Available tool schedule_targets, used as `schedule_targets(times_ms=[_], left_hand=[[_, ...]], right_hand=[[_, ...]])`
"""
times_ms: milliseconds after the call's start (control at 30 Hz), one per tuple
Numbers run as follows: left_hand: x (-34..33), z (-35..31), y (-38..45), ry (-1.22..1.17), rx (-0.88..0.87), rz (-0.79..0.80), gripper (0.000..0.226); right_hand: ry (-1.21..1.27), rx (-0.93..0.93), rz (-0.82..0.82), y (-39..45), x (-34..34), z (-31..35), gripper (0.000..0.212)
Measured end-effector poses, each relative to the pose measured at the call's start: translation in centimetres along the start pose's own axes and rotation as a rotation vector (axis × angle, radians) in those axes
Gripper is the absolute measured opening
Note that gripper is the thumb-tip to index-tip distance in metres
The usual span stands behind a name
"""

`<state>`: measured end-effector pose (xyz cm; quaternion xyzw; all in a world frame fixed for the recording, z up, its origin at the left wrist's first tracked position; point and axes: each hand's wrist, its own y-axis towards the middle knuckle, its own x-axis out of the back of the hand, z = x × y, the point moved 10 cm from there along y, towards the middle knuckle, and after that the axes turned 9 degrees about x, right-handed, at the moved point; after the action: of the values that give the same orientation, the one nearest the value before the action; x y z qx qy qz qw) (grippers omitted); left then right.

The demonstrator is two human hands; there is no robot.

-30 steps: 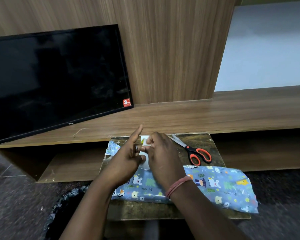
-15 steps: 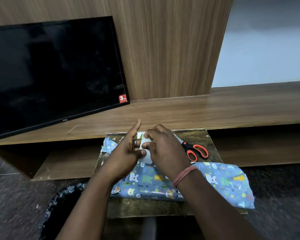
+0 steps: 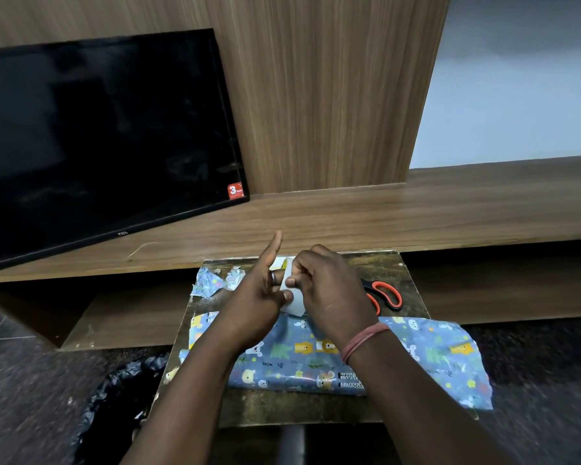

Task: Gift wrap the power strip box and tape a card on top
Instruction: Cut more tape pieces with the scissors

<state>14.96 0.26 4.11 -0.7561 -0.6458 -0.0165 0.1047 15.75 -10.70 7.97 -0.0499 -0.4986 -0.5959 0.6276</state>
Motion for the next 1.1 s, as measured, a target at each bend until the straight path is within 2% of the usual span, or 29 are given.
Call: schedule_targets(times_ms=[100,167,267,333,500,567,667,833,1000,1100], left_hand=[[-0.1,0.3,0.4,-0.014,0.027,-0.035,0.097],[-0.6,0.6,0.8,-0.056,0.043,-0.029,0.095],[-1.7,0.7,1.5,-0.101,0.039,-0.023,0.092],[-2.1,0.7,2.1,-0.146,0.035,-0.034,0.090],[-2.7,1.2,2.7,-0.155,0.054,-0.090,0.084],[-2.7,1.4,2.9,-0.127,0.056,-0.097,0.081],[-2.0,1.5,2.9,-0.097,0.052,-0.113,0.069],[-1.0,1.6,2.7,-0.199,0.060,-0.100,0.049],[-0.9,1.4,2.3,-0.223,0.073,-0.078,0.036],[-0.9,1.3,2.2,-0.220,0.081,-0.070,0.034]], right_hand=[[0.133,-0.091,-0.020,-0.3,0.3,-1.3,0.030],[0.242,-0.245,-0.049,-0.6,0.9,-3.4,0.040],[0.369,-0.478,0.011,-1.6,0.5,-6.1,0.049],[0.478,-0.544,0.029,-2.0,-0.3,-7.3,0.043],[0.566,-0.614,-0.068,-1.4,1.3,-9.9,0.032],[0.452,-0.606,-0.097,-1.1,2.4,-11.7,0.035],[0.122,-0.568,-0.080,-1.3,3.9,-14.2,0.042],[-0.098,-0.526,-0.033,-2.0,3.4,-17.4,0.053],[-0.308,-0.368,0.022,-0.9,3.6,-15.2,0.047],[-0.353,-0.333,0.063,-0.6,3.2,-14.2,0.039]])
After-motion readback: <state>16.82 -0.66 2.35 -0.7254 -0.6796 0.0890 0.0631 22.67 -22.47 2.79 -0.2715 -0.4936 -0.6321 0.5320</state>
